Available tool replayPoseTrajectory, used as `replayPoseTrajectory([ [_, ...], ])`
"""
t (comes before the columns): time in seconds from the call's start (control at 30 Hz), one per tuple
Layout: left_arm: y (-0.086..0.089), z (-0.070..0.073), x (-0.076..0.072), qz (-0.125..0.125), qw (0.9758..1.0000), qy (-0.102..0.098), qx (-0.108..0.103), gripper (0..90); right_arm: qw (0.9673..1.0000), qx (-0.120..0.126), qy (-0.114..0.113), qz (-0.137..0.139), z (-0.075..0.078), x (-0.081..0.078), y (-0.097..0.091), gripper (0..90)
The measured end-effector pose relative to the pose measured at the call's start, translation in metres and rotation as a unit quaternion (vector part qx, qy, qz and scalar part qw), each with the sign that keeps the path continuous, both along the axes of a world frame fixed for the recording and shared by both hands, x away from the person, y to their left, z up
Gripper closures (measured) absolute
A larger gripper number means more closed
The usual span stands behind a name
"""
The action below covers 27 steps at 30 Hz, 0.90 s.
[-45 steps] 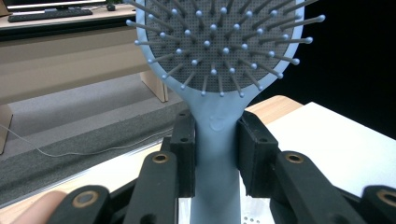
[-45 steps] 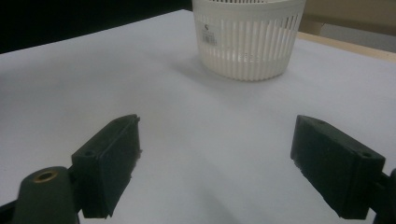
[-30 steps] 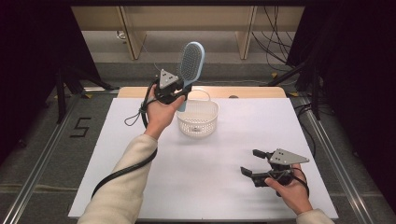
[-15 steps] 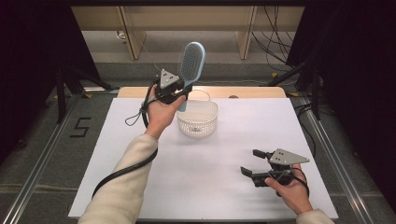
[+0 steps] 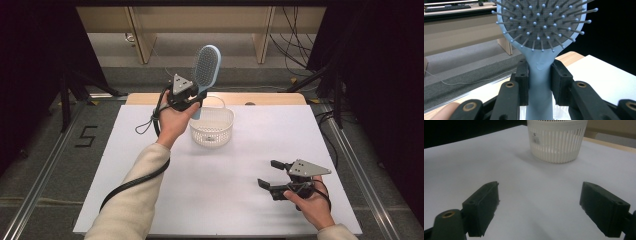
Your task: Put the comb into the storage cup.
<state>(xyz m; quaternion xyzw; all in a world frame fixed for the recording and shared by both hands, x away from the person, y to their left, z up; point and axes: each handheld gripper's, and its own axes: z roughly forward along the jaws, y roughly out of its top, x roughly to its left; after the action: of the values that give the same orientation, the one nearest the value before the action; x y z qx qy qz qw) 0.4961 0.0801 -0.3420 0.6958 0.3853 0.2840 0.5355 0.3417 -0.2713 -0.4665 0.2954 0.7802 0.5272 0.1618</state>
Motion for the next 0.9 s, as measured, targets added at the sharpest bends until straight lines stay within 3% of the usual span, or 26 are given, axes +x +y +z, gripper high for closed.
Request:
replayPoseTrajectory([
  [0.9, -0.0063, 0.0004, 0.0017, -0.005, 1.0, 0.001, -0.002, 69.9, 1.0, 0.002, 0.0, 0.0, 0.0, 0.0, -0.0001, 16.4],
])
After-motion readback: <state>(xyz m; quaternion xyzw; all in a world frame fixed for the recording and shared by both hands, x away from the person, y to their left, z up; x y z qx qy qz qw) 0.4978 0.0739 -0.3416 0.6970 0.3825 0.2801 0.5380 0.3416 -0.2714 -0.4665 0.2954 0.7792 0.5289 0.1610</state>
